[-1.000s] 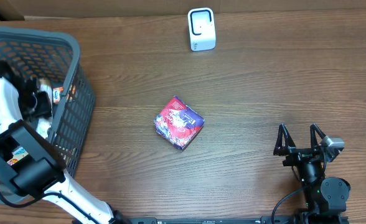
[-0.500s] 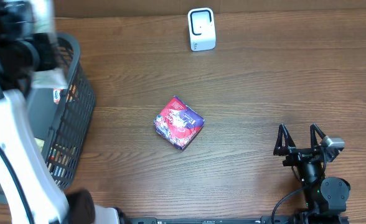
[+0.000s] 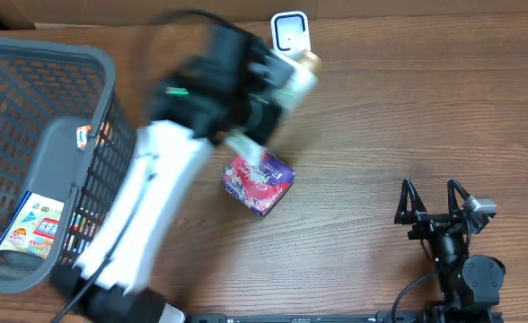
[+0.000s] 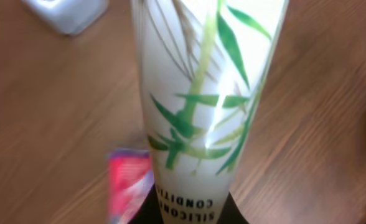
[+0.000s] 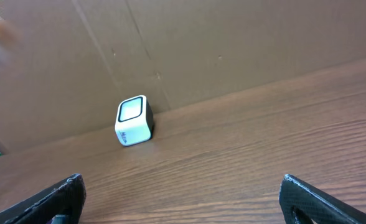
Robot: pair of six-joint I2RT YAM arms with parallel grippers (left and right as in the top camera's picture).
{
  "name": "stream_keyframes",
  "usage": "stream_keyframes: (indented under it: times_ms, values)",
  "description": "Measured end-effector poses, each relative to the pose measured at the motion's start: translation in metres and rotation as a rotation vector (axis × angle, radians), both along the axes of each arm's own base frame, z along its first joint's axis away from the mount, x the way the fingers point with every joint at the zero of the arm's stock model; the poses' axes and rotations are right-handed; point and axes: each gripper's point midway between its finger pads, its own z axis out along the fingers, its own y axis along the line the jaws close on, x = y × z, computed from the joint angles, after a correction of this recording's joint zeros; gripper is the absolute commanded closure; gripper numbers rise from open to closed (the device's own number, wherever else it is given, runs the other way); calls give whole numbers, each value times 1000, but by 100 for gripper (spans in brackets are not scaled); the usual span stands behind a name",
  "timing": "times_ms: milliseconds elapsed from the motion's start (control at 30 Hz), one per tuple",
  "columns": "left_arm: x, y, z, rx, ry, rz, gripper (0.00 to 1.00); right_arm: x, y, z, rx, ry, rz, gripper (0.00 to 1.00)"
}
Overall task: Scan the item barcode
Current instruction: 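Grasp the white bamboo tube in the basket and place it on table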
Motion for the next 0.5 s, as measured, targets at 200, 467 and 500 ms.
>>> stream_keyframes:
  times_ms: [200,467,500]
  values:
    - [-16,-69,-131,17,126,-65,96,0,0,0,1,1,0,0]
    - [-52,-88,-226,103,296,-70,21,0,0,0,0,1,0,0]
    - [-51,-88,-225,103,297,-67,0,0,0,0,0,0,0,0]
